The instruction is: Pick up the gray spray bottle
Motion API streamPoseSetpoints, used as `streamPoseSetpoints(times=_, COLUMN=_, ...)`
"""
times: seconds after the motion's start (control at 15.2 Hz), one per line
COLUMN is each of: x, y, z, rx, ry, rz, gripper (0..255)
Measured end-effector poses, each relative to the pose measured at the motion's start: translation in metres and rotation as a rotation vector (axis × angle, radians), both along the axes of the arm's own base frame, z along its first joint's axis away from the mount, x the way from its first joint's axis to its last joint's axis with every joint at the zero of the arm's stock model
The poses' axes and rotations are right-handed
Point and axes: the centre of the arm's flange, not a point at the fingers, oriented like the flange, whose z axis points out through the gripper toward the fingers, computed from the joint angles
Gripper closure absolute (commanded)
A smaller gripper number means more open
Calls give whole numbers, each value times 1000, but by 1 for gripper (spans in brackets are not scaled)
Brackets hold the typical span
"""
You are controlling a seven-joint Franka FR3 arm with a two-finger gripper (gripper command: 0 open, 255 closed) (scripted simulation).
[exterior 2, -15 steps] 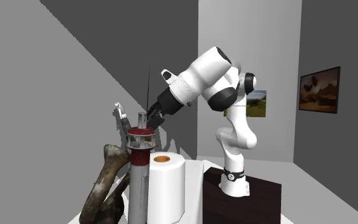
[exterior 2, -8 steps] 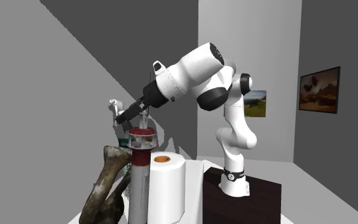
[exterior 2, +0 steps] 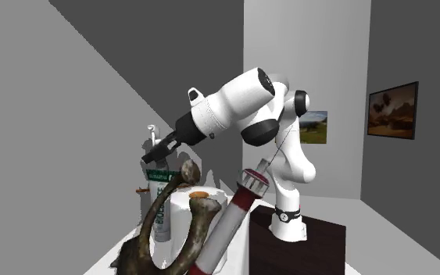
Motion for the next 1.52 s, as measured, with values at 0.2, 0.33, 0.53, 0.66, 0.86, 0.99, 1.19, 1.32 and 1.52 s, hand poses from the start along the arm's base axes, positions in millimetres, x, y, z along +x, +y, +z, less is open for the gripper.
streamPoseSetpoints(times=0.2, x=0, y=0, z=0, rx=-1, ry=-1, rz=0, gripper=255)
streamPoseSetpoints(times=0.33, x=0, y=0, z=0, rx=-1, ry=-1, rz=0, gripper=255)
streamPoseSetpoints(times=0.53, x=1, y=0, z=0, rx=-1, ry=-1, rz=0, gripper=255)
streamPoseSetpoints(times=0.66, x=0, y=0, z=2, rx=0, ry=0, rz=0, gripper=255)
streamPoseSetpoints(times=0.86, x=-1, y=-1, z=14, rx=0, ry=0, rz=0, gripper=255)
streamPoseSetpoints(times=0.99, x=-1, y=-1, z=25, rx=0, ry=0, rz=0, gripper=255)
streamPoseSetpoints(times=1.19, x=1, y=-1, z=40, rx=0, ry=0, rz=0, gripper=255)
streamPoseSetpoints(times=1.32, x=1, y=-1, z=51, rx=0, ry=0, rz=0, gripper=255)
streamPoseSetpoints(times=1.52, x=0, y=0, z=67, rx=0, ry=0, rz=0, gripper=255)
